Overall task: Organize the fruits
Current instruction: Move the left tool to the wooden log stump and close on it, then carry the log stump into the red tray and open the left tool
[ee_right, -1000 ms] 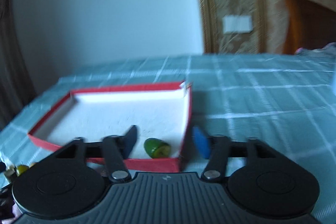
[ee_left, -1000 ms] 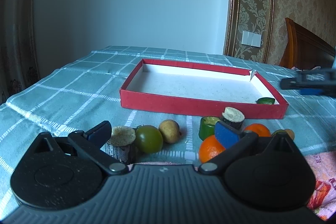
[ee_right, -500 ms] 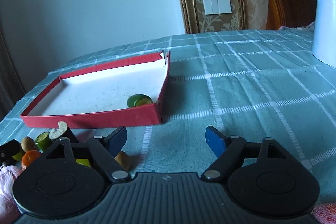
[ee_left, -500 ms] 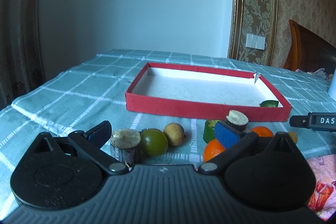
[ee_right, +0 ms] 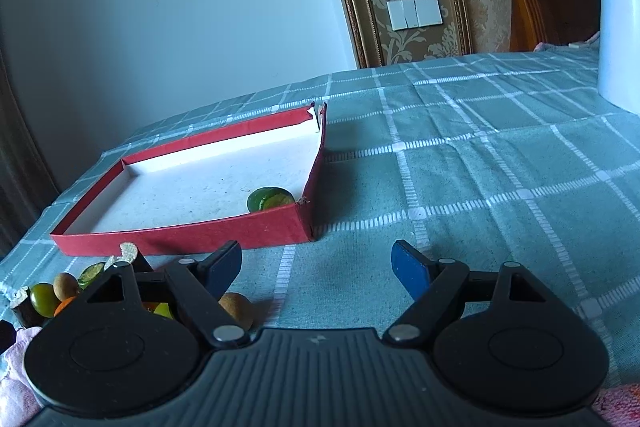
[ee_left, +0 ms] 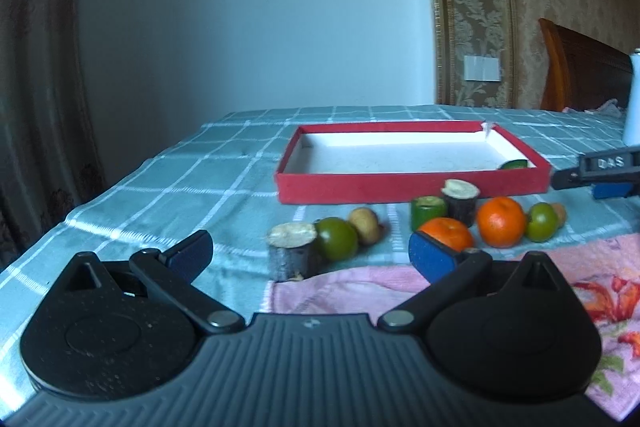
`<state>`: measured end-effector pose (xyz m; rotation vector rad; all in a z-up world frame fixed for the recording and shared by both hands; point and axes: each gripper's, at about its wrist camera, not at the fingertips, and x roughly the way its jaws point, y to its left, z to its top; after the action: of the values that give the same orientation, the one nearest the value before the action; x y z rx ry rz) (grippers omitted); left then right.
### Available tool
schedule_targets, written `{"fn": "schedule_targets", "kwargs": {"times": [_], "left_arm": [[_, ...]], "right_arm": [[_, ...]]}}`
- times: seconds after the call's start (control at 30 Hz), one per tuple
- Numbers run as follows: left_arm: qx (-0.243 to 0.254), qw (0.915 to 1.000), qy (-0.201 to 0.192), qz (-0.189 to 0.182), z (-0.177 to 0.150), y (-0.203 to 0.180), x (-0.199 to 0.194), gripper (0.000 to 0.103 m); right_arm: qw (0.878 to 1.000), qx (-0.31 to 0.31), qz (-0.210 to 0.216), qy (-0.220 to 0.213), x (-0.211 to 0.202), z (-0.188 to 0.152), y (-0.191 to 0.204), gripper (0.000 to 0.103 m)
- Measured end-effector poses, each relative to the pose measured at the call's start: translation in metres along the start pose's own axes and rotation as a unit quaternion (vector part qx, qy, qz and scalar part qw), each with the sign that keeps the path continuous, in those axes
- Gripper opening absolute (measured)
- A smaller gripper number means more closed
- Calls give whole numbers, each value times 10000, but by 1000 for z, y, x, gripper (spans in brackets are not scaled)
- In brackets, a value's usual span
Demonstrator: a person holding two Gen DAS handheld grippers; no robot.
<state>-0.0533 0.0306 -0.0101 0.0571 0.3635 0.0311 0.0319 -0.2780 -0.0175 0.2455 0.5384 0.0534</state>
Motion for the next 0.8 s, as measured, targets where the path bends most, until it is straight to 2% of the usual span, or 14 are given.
{"fn": "schedule_targets", "kwargs": {"times": [0.07,0.13,0.2,0.3,0.47,0.63,0.8], "left_arm": [[-105,9997,113,166,3,6,8,101],[-142,9992,280,266,6,12,17,80],[-239,9981,481,303,7,19,27,71],[-317,9971,638,260,5,26,35,68],[-113,9974,697,135,2,23,41,65],[-198,9960,865,-128,4,21,49,34],[-185,9957,892,-173,3,19,50,30]], "right_arm": [[10000,47,24,3,0,0,-2,82],[9999,105,45,17,0,0,-3,82],[9999,154,57,18,0,0,-5,82],[9998,191,71,27,1,0,-6,82],[9997,217,76,39,1,0,-6,82],[9996,260,73,50,2,1,-7,82],[9995,307,80,67,3,1,-9,82]]}}
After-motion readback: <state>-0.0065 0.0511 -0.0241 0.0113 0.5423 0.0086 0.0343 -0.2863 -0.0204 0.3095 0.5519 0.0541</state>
